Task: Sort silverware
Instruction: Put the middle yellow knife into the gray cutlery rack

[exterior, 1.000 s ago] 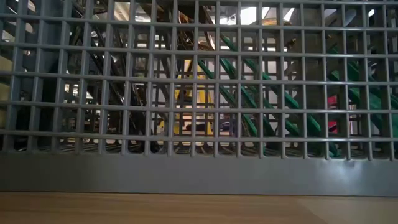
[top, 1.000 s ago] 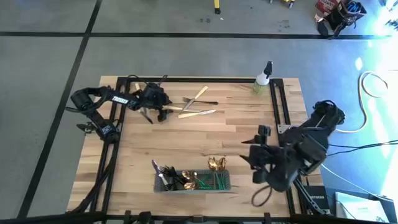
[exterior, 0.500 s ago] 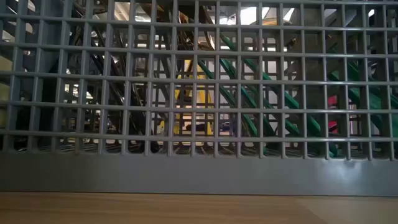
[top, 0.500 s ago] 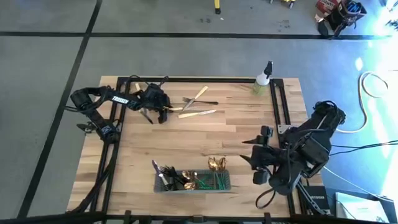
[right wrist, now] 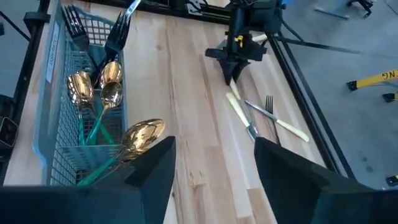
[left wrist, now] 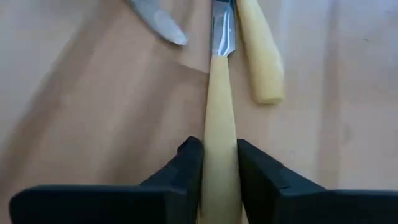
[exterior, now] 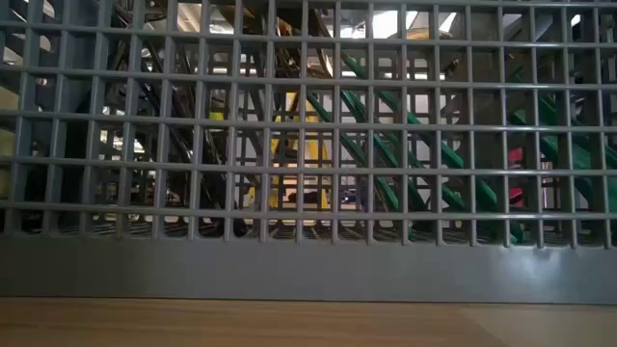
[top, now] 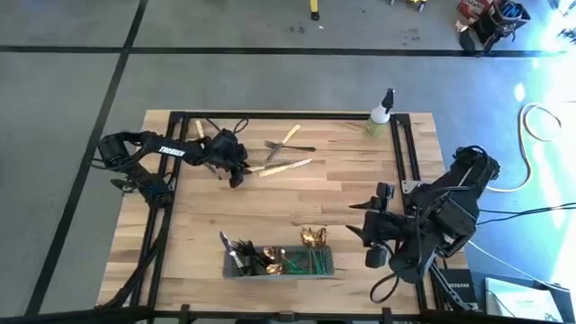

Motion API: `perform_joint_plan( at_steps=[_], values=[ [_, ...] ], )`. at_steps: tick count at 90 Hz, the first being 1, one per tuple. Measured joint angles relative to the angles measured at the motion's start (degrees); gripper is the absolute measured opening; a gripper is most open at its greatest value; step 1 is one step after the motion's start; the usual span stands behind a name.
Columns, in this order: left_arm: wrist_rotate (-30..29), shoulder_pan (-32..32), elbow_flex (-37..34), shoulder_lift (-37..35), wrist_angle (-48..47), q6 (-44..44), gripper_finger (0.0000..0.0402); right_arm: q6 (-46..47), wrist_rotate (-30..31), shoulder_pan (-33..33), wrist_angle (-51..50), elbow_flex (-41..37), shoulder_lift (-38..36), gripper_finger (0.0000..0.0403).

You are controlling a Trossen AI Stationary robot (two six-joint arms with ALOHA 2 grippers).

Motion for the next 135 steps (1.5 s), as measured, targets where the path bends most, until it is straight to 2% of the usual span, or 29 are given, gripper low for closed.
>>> perform_joint_plan(
  at_steps=[18,55,64,74,88,109,122,135],
  values=[
    [0.21,-5.39,-0.09,-3.58,-2.71,-4.48,0.0072,-0.2,0.2,0.0,0.06,0.0,0.0,0.0202],
    [-8.81,-16.29,0.0,-14.27,-2.22,-10.67,0.0072,-0.32,3.7,-0.02,0.25,-0.18,0.04,0.0202],
    [-10.33,-17.98,0.0,-17.3,-2.04,-12.07,0.0072,-1.81,5.42,-0.02,0.02,-3.6,-0.28,0.0202],
    [-10.53,-19.62,0.0,-20.7,-2.0,-13.36,0.0072,-1.73,6.96,-1.13,1.21,-11.36,-1.59,0.0202],
    [-11.35,-20.82,0.07,-25.22,-1.31,-14.51,0.0072,-3.15,7.49,-5.32,12.53,-23.39,-5.15,0.0202],
    [-10.98,-20.59,0.13,-31.77,4.6,-17.32,0.0072,-8.43,1.43,-9.96,29.55,-36.17,-10.23,0.0202],
    [-6.6,-20.57,0.13,-34.47,10.86,-18.87,0.0072,-15.82,-3.94,-13.67,42.41,-42.78,-12.63,0.0202],
    [-0.78,-20.57,0.15,-34.93,17.64,-20.84,0.0072,-29.54,-12.37,-19.25,57.23,-46.11,-14.34,0.0202]
  ],
)
